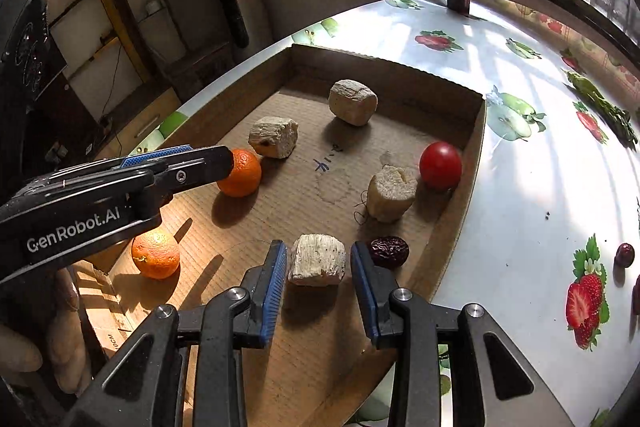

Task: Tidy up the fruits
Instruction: 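Carry the cake block and mandarin into the box and open both tools, then withdraw both tools from the box toward the remaining pile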

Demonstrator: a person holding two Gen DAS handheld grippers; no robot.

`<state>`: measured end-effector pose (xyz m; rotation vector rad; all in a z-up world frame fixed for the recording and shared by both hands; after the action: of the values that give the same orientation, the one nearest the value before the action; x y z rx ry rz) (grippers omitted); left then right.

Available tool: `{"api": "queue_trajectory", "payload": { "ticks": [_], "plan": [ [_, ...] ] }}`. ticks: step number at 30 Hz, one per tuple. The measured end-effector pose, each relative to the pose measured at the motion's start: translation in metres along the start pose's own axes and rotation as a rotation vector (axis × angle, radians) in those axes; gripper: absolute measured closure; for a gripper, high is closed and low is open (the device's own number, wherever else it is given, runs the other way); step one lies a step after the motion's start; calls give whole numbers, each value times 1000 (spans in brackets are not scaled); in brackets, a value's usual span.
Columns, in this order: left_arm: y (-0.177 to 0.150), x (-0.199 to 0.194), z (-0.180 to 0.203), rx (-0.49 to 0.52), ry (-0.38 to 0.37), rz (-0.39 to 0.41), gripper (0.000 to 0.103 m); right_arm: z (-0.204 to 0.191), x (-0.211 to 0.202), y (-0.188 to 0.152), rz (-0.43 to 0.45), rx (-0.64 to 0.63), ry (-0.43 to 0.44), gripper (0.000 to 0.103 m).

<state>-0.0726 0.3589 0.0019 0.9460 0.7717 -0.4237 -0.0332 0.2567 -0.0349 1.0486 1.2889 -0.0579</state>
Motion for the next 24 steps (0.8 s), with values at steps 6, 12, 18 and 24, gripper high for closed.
{"api": "queue_trajectory", "payload": {
  "ticks": [6, 12, 18, 24],
  "plan": [
    [-1, -20, -12, -70, -23, 42, 52, 14, -39, 4, 93, 42, -37, 54],
    [-10, -22, -30, -132, -8, 25, 49, 27, -55, -14, 84, 52, -122, 53],
    [-17, -28, -34, -149, 6, 22, 49, 32, -58, -31, 75, 79, -115, 53],
    [-18, -38, -8, -85, -7, 46, 49, 59, -83, -50, 95, 129, -144, 51]
  ]
}}
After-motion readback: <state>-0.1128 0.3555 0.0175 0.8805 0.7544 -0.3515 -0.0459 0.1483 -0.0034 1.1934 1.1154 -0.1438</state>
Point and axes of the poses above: each gripper's, at about its wrist camera, not at the fingertips, and x roughly the way its jaws point, z to its right, y to its top, the point moved 8 cm from there along x, roughly the way its jaws point, and after that the axes turned 8 degrees about -x, right-handed, at the moved point
